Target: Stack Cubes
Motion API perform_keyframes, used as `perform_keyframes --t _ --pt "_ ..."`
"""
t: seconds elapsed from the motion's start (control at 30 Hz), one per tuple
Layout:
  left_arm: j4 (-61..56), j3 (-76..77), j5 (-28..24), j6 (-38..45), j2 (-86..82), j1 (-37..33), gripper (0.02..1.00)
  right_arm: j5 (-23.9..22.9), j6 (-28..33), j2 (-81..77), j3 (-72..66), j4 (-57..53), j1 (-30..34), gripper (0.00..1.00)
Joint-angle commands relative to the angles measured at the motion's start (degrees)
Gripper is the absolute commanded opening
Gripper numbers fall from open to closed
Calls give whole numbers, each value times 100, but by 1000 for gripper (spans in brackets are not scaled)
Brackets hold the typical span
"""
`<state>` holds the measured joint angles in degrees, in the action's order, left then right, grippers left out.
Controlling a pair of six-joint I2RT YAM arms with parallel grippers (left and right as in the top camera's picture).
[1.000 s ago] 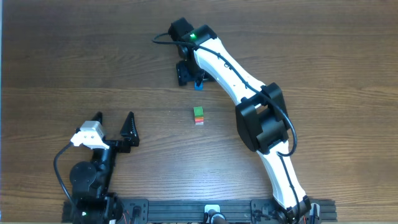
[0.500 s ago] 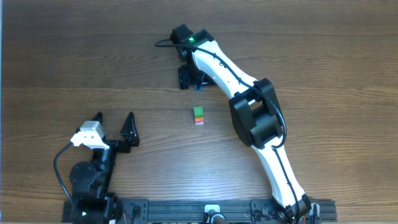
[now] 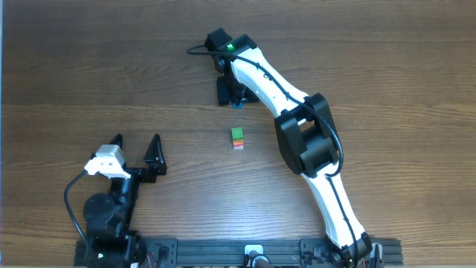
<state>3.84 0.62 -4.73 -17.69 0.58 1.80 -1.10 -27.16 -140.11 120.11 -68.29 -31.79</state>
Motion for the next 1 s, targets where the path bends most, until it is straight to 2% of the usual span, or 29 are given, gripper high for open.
perform_keyframes --t 0.03,0.67,1.0 --pt "20 -31 -37 79 -42 22 1000 24 -109 -133 87 -4 46 586" --pt "20 -31 -37 76 -42 22 1000 24 -151 -133 87 -7 42 301" --pt "20 -31 -37 79 -42 22 1000 22 -151 -133 87 -31 35 255"
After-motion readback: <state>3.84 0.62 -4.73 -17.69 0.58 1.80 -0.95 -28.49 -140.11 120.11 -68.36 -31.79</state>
